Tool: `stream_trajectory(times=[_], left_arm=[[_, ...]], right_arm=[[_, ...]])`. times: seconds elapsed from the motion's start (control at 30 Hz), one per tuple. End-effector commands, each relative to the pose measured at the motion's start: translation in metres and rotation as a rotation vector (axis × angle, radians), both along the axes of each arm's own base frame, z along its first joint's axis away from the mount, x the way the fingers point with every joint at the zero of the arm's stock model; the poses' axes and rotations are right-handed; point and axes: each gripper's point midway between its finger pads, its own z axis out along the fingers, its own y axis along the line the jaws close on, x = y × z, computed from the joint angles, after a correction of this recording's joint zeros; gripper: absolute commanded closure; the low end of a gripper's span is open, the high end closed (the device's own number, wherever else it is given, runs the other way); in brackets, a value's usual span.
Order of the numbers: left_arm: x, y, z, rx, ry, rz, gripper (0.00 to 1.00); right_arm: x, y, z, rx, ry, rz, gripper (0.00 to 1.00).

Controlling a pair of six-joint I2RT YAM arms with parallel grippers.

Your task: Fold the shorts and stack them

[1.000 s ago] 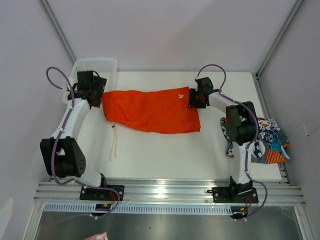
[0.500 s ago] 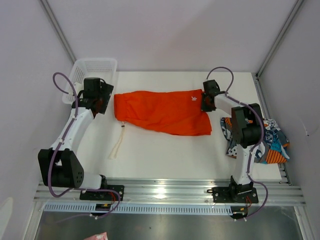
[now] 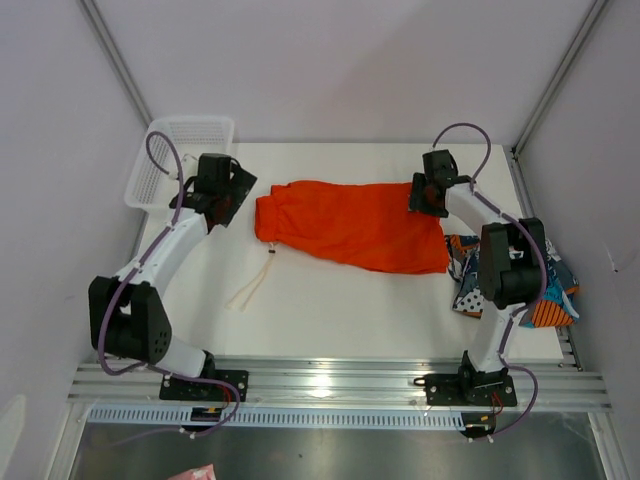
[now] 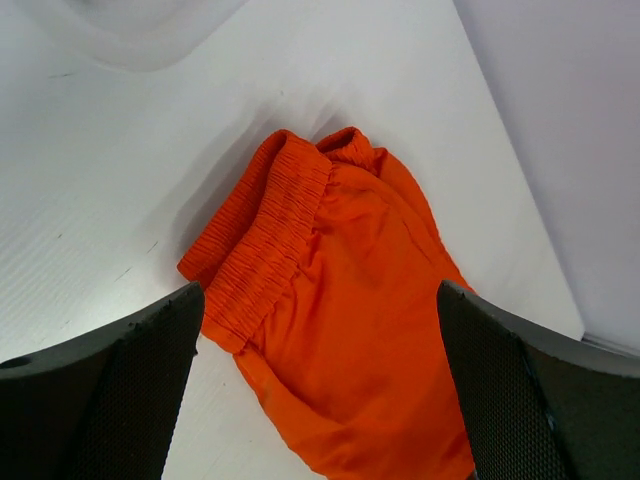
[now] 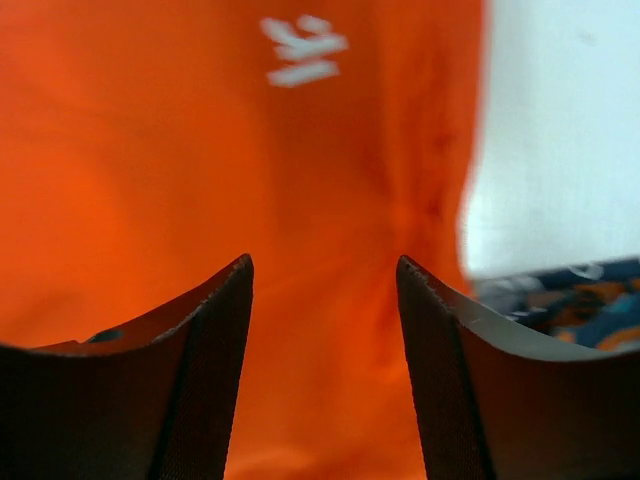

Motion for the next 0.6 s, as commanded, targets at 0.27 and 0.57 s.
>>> stream_trajectory(times=[0.27,0.57], left_arm=[[0.044,-0.034,0.003,0.07,-0.089,-0.224,0.02],[0.072,-0.044,-0.024,0.062,-0.085,-0.512,0.03]], right_arm=[[-0.026,0.217,0.103,0.746,-0.158,0.578,0.43],[-0.041,0.298,0.061,0.824,-0.039,0.709,0.35]])
